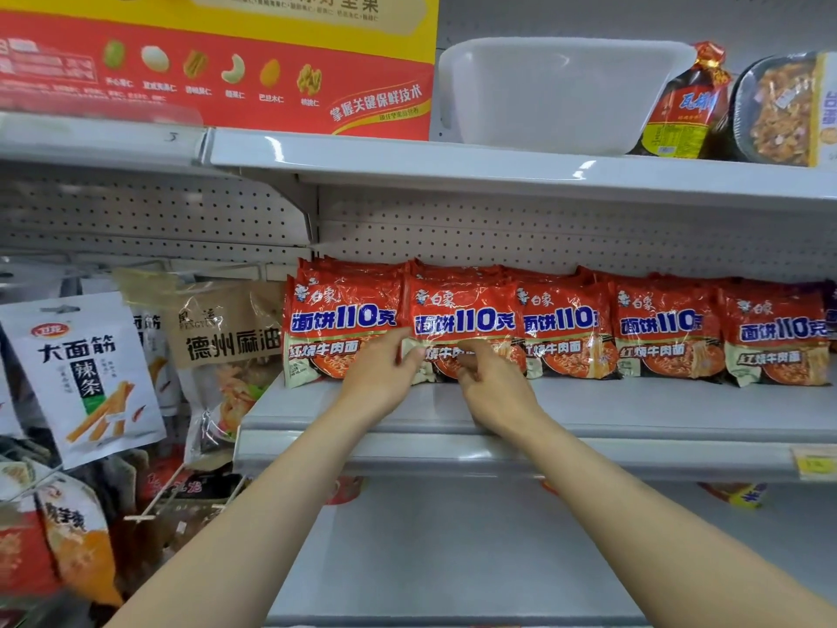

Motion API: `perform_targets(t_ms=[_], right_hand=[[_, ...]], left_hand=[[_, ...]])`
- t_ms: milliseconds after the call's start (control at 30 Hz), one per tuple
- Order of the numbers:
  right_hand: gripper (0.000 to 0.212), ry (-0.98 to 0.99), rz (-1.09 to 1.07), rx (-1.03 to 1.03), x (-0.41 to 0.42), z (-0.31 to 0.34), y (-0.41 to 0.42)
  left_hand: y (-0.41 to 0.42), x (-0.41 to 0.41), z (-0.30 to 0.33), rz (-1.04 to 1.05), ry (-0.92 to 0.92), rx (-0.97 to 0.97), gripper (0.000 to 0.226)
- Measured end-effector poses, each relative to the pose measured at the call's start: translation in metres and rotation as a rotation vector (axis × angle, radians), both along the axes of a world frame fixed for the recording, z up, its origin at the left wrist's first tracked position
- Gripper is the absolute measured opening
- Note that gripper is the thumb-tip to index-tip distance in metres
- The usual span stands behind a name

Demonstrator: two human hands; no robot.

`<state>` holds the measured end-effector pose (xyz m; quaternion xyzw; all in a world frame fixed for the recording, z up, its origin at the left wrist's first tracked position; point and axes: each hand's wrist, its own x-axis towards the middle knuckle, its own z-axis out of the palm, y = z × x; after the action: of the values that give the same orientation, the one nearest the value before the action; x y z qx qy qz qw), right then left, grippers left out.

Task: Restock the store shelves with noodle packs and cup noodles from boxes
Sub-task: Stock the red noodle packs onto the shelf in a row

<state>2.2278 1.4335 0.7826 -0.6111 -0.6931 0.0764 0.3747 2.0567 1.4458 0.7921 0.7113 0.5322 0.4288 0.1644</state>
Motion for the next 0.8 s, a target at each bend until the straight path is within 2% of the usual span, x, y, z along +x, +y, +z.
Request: perform_targets(t_ms=[133, 367, 500, 600, 733, 800], right_hand=[[0.042, 0.027, 0.087, 0.063, -0.017, -0.001, -0.005], [0.041, 0.128, 0.315, -0.060, -0.054, 0.003, -0.009], [0.045, 0.103, 0.376, -0.110, -0.070, 0.007, -0.006], [0.048, 0.100, 0.420, -0.149, -0.082, 0.007, -0.003], [0.051, 0.045, 0.451, -0.182, -0.095, 0.007, 0.003], [0.052, 0.000, 0.441, -0.176, -0.099, 0.007, 0.007]], left_hand=[[-0.010, -0.036, -0.008, 0.111, 0.005, 0.045, 0.048], [-0.008, -0.099, -0.011, 0.335, -0.175, 0.034, 0.041], [0.005, -0.124, -0.013, 0.289, -0.323, -0.047, 0.041], [0.014, -0.136, -0.018, 0.261, -0.442, -0.120, 0.050], [0.025, -0.148, -0.022, 0.246, -0.400, -0.291, 0.051], [0.027, -0.150, -0.023, 0.235, -0.353, -0.340, 0.041]])
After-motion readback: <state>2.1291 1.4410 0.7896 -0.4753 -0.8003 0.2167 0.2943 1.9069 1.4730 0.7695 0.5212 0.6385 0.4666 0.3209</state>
